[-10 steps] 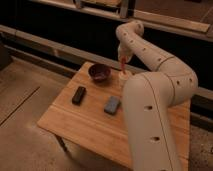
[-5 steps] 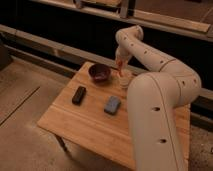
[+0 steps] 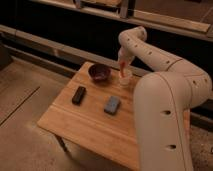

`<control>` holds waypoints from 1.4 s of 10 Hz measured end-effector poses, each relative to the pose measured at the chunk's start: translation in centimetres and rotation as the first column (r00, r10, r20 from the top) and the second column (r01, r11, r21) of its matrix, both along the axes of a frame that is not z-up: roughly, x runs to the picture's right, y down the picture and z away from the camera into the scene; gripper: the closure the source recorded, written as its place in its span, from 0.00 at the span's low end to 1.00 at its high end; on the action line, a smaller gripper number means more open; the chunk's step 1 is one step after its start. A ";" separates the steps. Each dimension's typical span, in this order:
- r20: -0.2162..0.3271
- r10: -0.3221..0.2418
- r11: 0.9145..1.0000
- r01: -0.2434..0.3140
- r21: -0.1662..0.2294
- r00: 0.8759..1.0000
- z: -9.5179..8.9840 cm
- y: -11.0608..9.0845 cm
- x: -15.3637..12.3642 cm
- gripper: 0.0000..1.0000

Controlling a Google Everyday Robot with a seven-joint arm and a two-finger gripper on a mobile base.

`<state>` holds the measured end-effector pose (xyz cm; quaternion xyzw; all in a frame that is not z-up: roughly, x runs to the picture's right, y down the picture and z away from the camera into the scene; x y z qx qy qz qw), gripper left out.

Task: Place the pepper in the ceramic cup

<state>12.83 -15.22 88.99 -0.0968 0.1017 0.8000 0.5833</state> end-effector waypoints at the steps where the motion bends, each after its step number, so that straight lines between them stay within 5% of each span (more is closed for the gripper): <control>1: -0.002 0.002 1.000 -0.002 -0.001 1.000 -0.1 0.3 0.1 1.00; 8: -0.013 -0.010 1.000 0.010 -0.026 1.000 0.9 1.8 0.4 1.00; 14: 0.008 -0.022 0.999 0.022 -0.023 1.000 2.0 0.2 -0.5 1.00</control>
